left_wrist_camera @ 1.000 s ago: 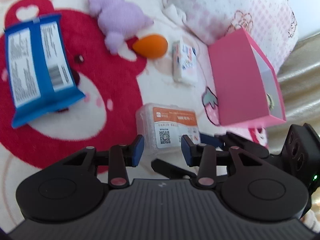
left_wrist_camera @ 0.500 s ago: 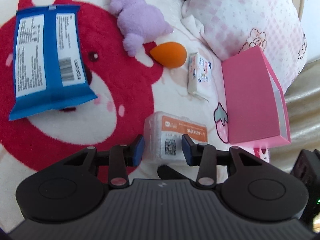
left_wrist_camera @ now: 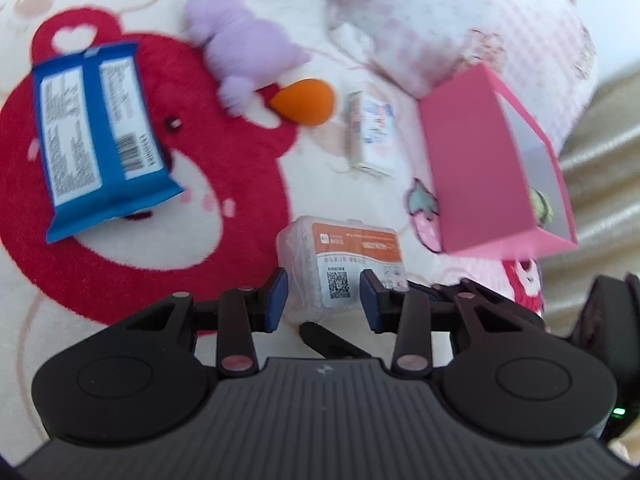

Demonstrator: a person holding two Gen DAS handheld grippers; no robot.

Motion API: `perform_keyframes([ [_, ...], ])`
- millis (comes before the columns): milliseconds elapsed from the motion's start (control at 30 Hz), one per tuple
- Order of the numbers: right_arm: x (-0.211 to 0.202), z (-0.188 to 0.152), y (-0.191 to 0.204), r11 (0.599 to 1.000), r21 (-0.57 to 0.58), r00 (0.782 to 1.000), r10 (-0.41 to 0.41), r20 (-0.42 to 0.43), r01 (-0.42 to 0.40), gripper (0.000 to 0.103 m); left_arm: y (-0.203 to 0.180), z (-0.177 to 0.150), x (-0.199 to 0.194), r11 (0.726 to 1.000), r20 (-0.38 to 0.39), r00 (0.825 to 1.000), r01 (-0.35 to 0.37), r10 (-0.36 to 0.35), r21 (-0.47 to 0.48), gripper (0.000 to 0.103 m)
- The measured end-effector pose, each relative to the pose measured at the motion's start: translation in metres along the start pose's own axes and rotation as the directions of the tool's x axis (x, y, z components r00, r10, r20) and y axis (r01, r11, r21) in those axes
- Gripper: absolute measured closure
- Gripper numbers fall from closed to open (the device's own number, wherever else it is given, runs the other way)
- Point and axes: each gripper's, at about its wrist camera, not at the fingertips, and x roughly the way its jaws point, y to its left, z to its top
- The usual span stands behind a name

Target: Organize objects

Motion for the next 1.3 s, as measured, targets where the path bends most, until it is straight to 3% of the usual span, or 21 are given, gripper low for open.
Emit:
perform_keyframes([
  [67,-0.003,0.001,0.001,0.998,-0.017,0.998,-0.058,0.013,0.058,0.025,-0.007,-0.001,-0.004,1.000,-0.016,1.000,0.016,-0.016,0.007,0.066],
  [167,-0.011,0.004,-0.004,1.000,0.016,0.999,-0.027,0.040,0.027,0.025,-0.017,-0.007,-0.008,0.998,-0.003,1.000,-0.030,0.030,0.047,0.066],
  [267,-0.013,0.003,0.003,0.997,-0.045,0.997,-0.059,0.042,0.061,0.025,-0.015,-0.008,-0.005,0.999,-0.021,1.000,-0.023,0.024,0.032,0.066],
  [467,-0.011,-0.003,-0.005,1.000,-0.006,0.999,-0.003,0.045,0.003,0.025,0.001,-0.004,0.002,0.999,-0.036,0.999,-0.001,0.000,-0.035,0.066],
  [533,-0.010,-0.003,-0.009,1.000,0.018,0.998,0.017,0.054,-0.018,0.024,0.004,-0.003,0.004,0.999,-0.005,1.000,-0.005,0.005,-0.034,0.063],
  [567,-0.009,-0.003,-0.010,0.999,0.029,0.998,0.026,0.063,-0.027,0.024,0.005,-0.002,0.006,0.999,0.005,1.000,-0.008,0.008,-0.032,0.056],
  [667,-0.005,-0.002,-0.014,0.998,0.039,0.997,0.039,0.067,-0.042,0.025,0.010,-0.004,0.014,0.998,-0.014,1.000,0.021,-0.021,-0.059,0.051],
  [900,0.001,0.000,-0.015,0.999,0.026,0.995,0.034,0.094,-0.037,0.026,0.007,0.004,0.012,1.000,0.104,0.995,-0.004,0.003,0.005,0.048],
  [1033,0.007,0.002,-0.019,0.999,0.029,0.994,0.035,0.104,-0.038,0.024,0.009,0.018,0.019,0.999,0.129,0.992,0.003,-0.008,0.044,0.048],
  [1300,0.016,0.010,-0.026,0.993,0.076,0.992,0.081,0.101,-0.089,0.019,0.028,0.034,0.020,0.987,0.119,0.987,0.120,-0.108,-0.103,0.052],
])
